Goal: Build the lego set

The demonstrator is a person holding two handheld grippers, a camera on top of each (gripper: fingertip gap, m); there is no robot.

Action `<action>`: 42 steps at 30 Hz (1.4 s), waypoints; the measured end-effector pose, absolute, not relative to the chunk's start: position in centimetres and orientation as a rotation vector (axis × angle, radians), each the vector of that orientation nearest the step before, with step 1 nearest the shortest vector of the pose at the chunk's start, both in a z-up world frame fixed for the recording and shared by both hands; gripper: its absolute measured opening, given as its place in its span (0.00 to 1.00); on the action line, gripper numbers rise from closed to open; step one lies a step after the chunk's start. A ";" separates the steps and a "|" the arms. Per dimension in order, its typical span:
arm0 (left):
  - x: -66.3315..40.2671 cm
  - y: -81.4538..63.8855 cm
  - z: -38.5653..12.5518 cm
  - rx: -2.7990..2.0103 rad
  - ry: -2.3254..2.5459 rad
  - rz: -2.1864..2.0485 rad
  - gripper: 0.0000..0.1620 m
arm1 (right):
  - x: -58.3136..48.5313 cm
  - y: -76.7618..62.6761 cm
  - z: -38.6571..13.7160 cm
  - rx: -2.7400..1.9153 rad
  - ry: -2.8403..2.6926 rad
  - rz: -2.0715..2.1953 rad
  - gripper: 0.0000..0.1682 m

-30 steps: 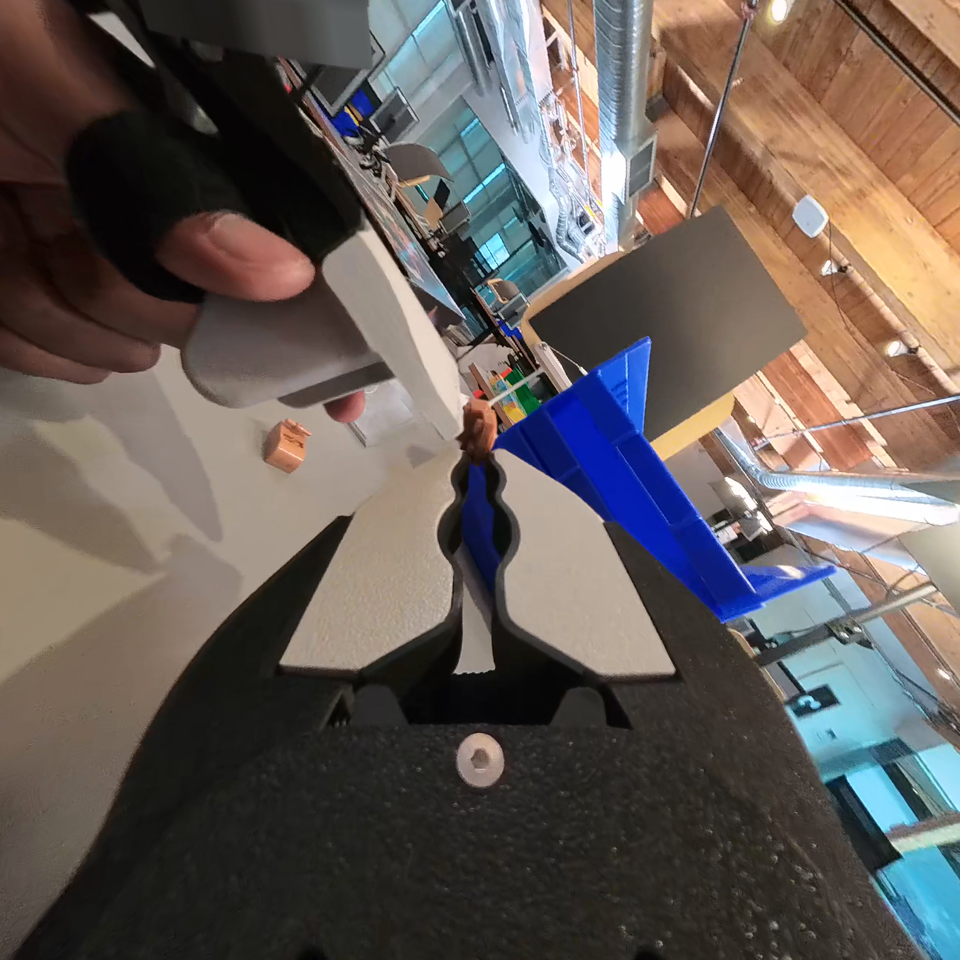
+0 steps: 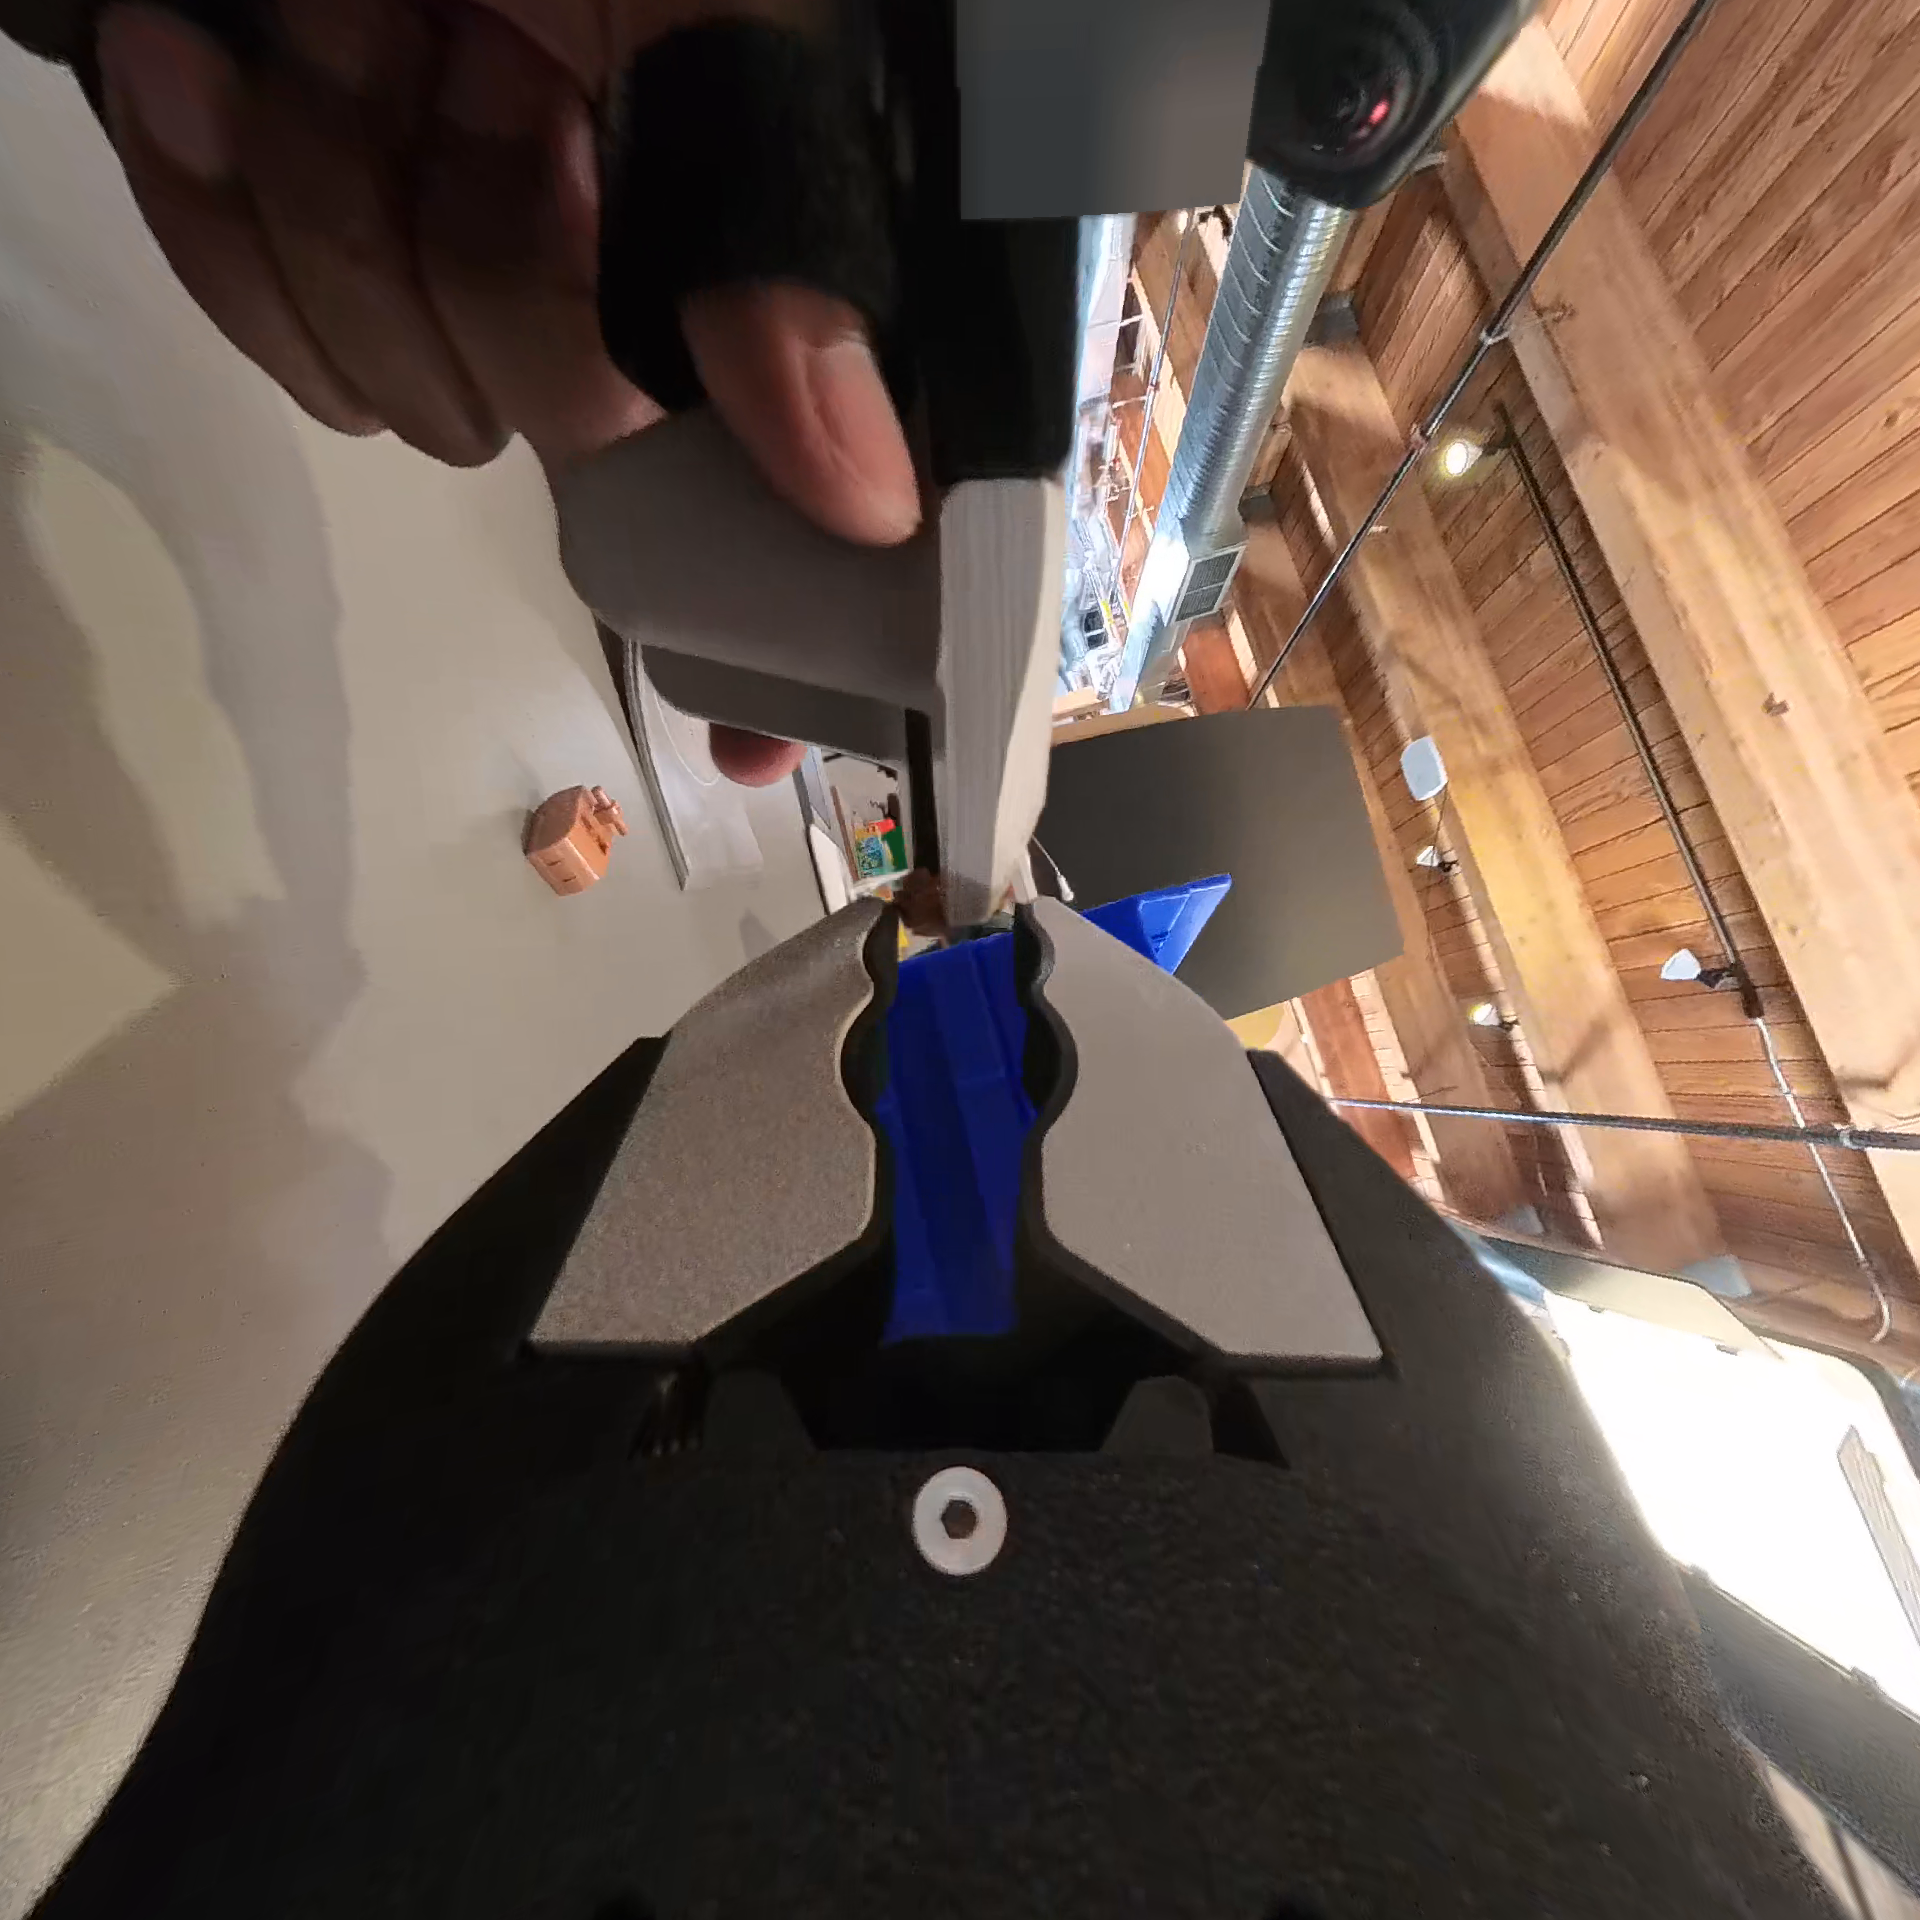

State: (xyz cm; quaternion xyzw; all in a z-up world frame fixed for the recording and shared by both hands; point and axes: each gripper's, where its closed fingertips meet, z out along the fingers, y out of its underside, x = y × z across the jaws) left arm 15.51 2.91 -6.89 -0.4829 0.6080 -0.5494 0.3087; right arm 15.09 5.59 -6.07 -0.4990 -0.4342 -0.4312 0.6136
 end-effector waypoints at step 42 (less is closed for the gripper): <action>15.8 3.1 -7.5 -1.226 1.663 -1.195 0.11 | 15.8 6.1 -6.8 -1.242 -1.014 -1.052 0.10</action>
